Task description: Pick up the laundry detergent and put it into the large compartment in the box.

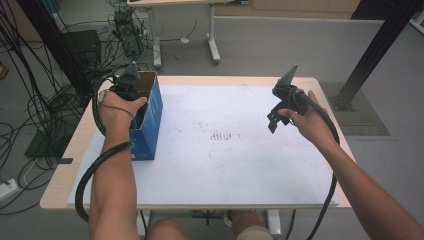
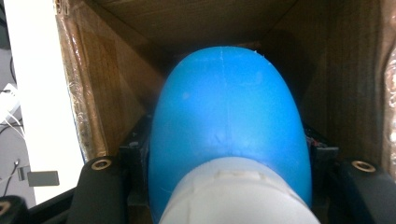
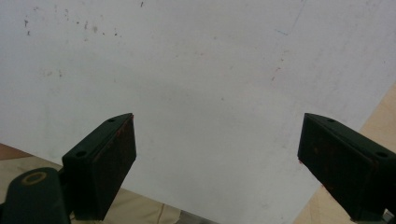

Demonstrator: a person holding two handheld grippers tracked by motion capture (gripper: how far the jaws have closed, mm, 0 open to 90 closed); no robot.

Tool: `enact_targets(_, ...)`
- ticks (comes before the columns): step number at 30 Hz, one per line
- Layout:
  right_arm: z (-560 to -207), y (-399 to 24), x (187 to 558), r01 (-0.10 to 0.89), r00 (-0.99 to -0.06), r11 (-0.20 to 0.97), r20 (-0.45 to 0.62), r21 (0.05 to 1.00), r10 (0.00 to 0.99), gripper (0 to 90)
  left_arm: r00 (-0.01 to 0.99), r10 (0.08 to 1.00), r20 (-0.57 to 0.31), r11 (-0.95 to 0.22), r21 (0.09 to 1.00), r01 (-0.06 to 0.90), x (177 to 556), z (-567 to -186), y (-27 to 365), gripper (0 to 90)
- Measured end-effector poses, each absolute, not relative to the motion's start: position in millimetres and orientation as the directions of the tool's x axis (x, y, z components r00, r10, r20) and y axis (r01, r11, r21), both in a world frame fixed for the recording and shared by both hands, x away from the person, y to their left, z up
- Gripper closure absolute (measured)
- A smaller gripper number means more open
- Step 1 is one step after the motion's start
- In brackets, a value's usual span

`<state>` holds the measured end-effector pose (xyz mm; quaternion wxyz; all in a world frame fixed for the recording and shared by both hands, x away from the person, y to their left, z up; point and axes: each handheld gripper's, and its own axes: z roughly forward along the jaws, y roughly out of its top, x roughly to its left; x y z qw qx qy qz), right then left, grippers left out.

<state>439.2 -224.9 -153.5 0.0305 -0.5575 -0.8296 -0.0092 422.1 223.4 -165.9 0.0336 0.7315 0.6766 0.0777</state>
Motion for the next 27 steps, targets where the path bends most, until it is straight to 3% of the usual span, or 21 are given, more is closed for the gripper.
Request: enact_targets(27,-152.4,-225.9,438.6,0.927,-0.373,0.374,0.058,-0.019,0.926,11.3,0.071,0.995,0.07,-0.081,0.159,0.984,421.4,-166.4,222.8,37.6)
